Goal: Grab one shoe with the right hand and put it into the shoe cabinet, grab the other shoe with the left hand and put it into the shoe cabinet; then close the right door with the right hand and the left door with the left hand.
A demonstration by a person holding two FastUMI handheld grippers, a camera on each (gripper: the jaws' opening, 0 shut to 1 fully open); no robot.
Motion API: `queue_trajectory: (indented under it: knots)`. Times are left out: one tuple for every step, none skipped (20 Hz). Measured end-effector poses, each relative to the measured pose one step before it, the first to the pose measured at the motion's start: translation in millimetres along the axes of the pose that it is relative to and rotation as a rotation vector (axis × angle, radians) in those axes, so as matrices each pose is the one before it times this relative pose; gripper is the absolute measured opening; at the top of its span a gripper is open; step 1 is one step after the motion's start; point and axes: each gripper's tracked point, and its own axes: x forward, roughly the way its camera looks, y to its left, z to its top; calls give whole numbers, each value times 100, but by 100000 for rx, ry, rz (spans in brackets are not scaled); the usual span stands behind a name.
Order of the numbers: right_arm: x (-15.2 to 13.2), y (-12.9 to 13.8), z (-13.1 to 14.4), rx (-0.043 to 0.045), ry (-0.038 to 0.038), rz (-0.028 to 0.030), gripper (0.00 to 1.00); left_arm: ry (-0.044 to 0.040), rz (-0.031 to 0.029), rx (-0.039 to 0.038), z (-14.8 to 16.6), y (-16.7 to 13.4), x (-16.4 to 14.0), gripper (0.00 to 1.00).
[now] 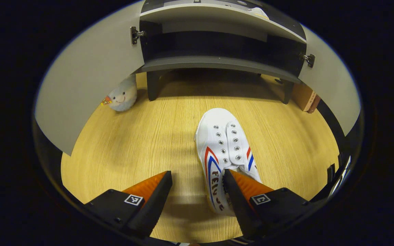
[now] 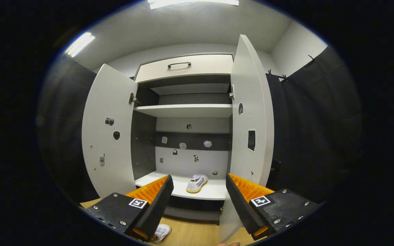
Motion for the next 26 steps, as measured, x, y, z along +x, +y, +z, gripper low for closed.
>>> queue_trajectory:
  knots:
    - [16,-308,-168,-152,423,-725,94,1751,-1775,-1906,-428,-457,531,95]
    - [-145,-321,-216,-246,605,-924,94,1860,-990,-2627,-346,-265,350,90]
    - [50,-202,-242,-154,566,-588,94,-1002,-2041,-1700,297,-385,137,86]
    - [116,-85,-277,11,741,-580,94,-240,-1847,-677,98,-372,153,83]
    - [-21,-199,-292,552,693,-350,94,617,-2935,-333,-279,-715,-9,71]
    - [9,95,-143,731,604,23,94,363,-397,840,30,-356,-189,61]
    - [73,15,-252,621,697,-102,94,2650,388,1232,15,54,327,38]
    - [74,-62,-198,274,426,-80,94,2327,1522,837,-20,176,-95,38]
    - [29,19,-58,-17,169,-113,94,856,1963,-1644,178,318,42,34]
    - [9,45,-62,-147,121,-78,94,54,1480,-2822,36,404,85,27]
    - [-46,128,24,-300,-290,36,94,-539,-1016,-3759,182,-125,-108,7]
    - [5,184,106,-484,-386,181,94,-1164,-713,-764,-78,-57,-274,7]
    - [22,30,94,-627,-259,1,94,-237,510,-287,-138,-50,-550,7]
    - [-78,59,112,-540,-243,-175,94,1410,-110,805,-188,-29,-313,7]
    - [63,-9,85,-451,-450,-121,94,1052,-415,277,-88,8,-495,7]
    - [-40,29,99,-215,-292,-230,94,1047,-1328,-670,-46,-113,-710,7]
    - [57,-1,90,12,-318,-52,94,441,-2129,-1766,-286,-431,-911,7]
    - [15,179,96,68,-141,149,94,529,-1866,-2492,83,-361,-941,7]
    - [25,89,10,52,-74,185,94,-210,-1615,-1626,453,-240,-883,6]
    - [93,57,112,59,-396,148,94,-1292,-1286,-2,810,-345,-1169,6]
    - [113,15,65,16,-472,-62,94,-1946,-765,1471,1129,-83,-1108,7]
    - [190,126,126,155,-435,164,94,-2410,-187,1514,1434,14,-1068,7]
    - [102,101,65,384,-111,288,94,-2143,2,606,1063,278,-945,7]
    - [220,175,-2,590,251,458,94,-1905,-416,1082,1344,178,-1405,7]
    - [103,164,-35,294,390,901,94,-1922,-399,1120,1791,526,-1647,7]
    - [79,58,54,76,184,465,94,-2661,-1124,1078,2028,347,-1656,7]
